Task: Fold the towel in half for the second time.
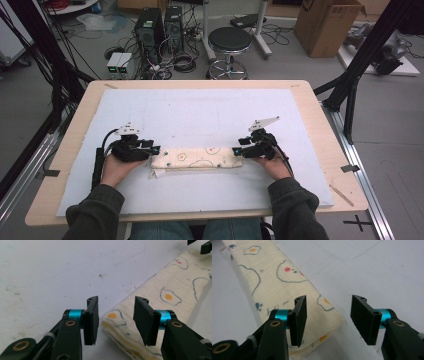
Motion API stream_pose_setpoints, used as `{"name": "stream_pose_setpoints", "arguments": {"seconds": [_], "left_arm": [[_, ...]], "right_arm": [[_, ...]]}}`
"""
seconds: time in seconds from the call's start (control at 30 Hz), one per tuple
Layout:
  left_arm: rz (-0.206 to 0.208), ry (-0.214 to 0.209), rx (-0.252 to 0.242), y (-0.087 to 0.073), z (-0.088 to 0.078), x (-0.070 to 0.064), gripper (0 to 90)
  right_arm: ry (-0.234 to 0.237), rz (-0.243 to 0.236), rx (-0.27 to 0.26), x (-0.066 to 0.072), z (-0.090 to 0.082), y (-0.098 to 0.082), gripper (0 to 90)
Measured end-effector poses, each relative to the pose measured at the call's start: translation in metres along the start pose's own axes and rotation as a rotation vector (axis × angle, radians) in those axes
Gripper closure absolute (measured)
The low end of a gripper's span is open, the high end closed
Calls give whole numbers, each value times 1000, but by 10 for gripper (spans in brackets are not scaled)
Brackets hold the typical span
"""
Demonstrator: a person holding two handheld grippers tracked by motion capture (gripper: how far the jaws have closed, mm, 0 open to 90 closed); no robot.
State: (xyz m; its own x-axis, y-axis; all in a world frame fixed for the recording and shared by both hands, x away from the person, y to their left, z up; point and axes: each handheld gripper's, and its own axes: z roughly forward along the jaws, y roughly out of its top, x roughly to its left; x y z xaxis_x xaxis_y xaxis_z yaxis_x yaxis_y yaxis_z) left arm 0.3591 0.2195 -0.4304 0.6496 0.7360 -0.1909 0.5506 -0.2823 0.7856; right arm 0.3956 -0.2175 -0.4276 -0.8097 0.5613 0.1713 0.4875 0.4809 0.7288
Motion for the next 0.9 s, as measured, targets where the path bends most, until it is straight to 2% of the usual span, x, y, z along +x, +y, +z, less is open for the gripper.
{"name": "stream_pose_setpoints", "arguments": {"seconds": [0.13, 0.2, 0.27, 0.47, 0.6, 0.73, 0.9], "left_arm": [[-16, -3, 52, -3, 7, 3, 554], [-18, -22, 78, -3, 9, 4, 573], [-19, -46, 93, -5, 10, 3, 630], [9, -46, 92, -4, 9, 0, 782], [24, -31, 84, -3, 8, -2, 812], [19, -17, 58, -2, 7, -2, 819], [23, 5, 61, 5, 8, 0, 821]], "right_arm": [[13, 54, 27, -9, 5, -3, 525], [33, 73, 40, -12, 7, -4, 556], [56, 70, 51, -12, 10, -5, 604], [82, 57, 68, -8, 12, -4, 769], [87, 51, 66, -8, 10, -3, 792], [81, 42, 59, -7, 8, -2, 795], [78, 40, 64, -8, 5, 4, 797]]}}
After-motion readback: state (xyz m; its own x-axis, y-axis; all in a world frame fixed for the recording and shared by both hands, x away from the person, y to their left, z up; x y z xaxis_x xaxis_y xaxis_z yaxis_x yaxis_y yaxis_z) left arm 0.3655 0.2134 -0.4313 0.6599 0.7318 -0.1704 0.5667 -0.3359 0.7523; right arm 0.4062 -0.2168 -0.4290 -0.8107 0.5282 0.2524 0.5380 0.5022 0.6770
